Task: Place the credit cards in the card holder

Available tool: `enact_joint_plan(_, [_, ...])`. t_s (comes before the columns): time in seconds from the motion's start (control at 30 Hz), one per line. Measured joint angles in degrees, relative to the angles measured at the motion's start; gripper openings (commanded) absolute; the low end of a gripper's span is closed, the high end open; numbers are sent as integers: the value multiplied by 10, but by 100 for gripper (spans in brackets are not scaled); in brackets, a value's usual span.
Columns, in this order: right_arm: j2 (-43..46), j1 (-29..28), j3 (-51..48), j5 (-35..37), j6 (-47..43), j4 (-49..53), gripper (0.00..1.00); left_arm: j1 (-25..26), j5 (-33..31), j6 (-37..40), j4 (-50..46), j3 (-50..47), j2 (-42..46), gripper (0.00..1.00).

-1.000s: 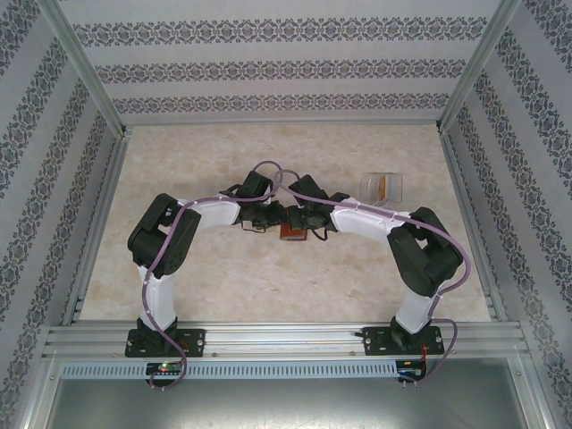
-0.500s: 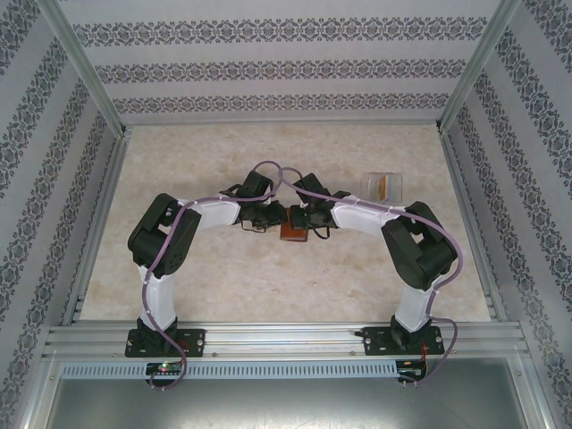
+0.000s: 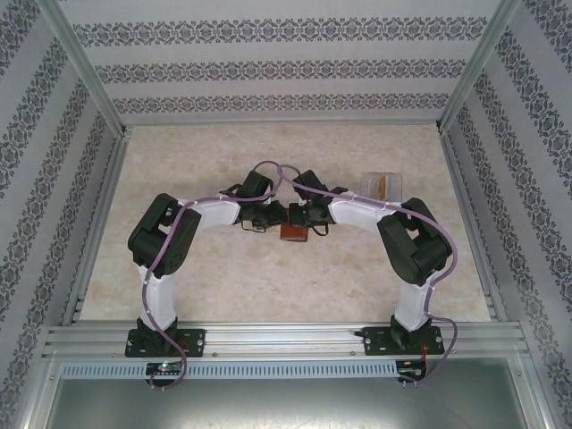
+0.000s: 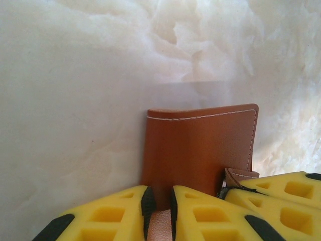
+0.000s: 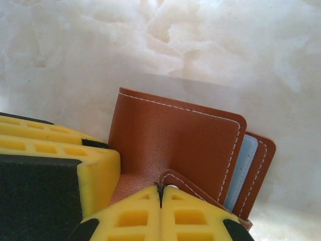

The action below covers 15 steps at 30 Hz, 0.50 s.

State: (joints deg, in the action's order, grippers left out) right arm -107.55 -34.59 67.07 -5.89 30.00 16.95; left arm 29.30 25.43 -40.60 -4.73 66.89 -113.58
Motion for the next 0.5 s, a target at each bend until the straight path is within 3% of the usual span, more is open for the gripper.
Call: enact_joint_plan(0.5, [-9, 4, 13, -10, -2, 17, 0, 0, 0, 0, -1, 1, 0, 22])
